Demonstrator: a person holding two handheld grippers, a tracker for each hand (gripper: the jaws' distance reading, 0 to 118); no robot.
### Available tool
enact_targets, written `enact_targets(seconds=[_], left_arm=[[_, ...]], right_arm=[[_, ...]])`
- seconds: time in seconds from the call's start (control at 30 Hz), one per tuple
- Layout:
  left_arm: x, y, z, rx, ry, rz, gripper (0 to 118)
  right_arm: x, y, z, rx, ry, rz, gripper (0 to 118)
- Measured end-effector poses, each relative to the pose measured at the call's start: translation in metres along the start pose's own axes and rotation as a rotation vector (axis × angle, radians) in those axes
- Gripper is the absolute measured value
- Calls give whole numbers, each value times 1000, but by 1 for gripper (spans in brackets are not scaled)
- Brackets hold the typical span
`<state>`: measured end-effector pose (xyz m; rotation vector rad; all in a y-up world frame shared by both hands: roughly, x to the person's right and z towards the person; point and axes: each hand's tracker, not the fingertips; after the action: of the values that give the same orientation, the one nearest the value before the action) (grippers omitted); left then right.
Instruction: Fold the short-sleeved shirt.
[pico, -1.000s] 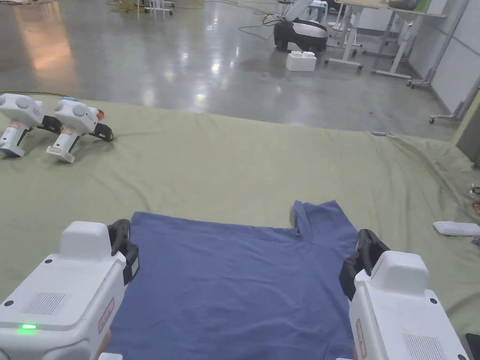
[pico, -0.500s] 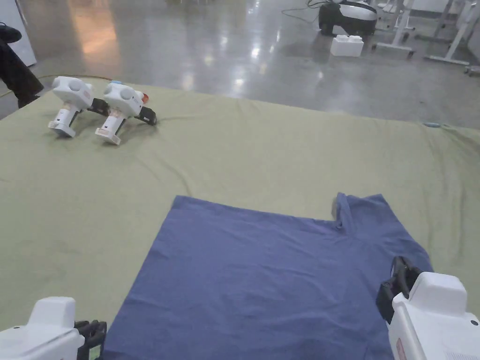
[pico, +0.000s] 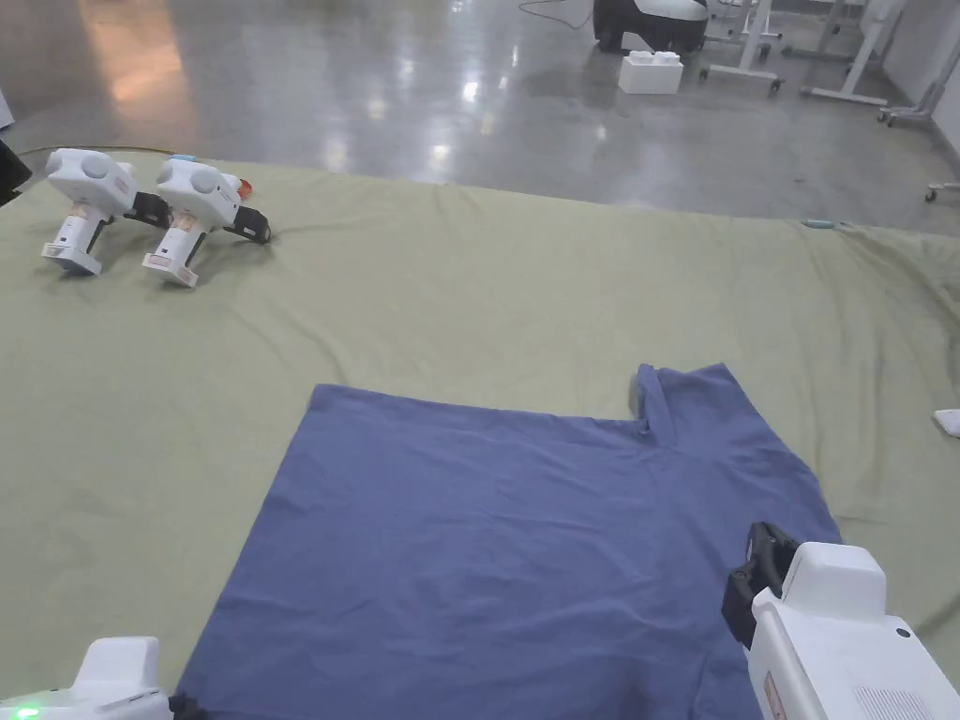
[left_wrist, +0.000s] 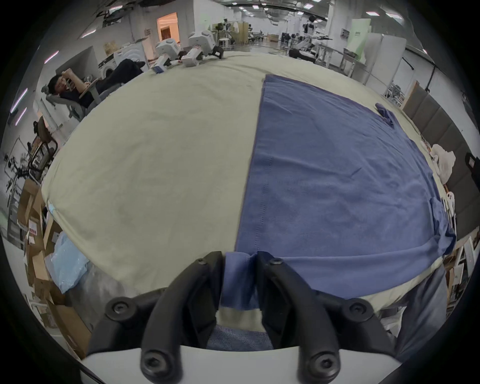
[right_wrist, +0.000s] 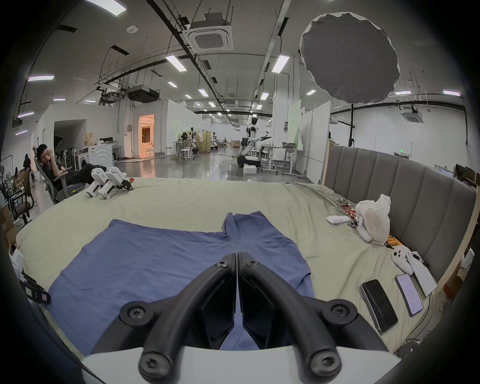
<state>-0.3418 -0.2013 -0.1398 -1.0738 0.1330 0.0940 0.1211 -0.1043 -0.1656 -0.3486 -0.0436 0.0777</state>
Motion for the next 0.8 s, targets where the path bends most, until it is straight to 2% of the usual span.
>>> enact_targets(seconds=[0.1,0.3,0.37,0.47,0.5,0.6,0.73,0.8], left_arm=[[2,1,1,-6,-45,13,5],[-5,6,8,-11,-71,20,1],[-8,6,14,11,-88,28,1],[-10,6,22,23,-103,34,1],[-11,6,23,28,-105,33,1],[-9,5,25,33,-105,24,1],[-8,4,22,33,-97,12,1],[-7,2,19,28,-92,7,1]], right_arm=[[9,-3,3,-17,-10,-4,1],[45,-4,17,-96,-37,-4,1],[64,-6,21,-194,-42,-9,8],[90,-19,25,-346,-86,18,70],[97,-25,27,-406,-100,29,79],[113,-49,33,-519,-97,15,79],[119,-83,34,-654,-41,-7,78],[115,-98,31,-704,-23,17,78]])
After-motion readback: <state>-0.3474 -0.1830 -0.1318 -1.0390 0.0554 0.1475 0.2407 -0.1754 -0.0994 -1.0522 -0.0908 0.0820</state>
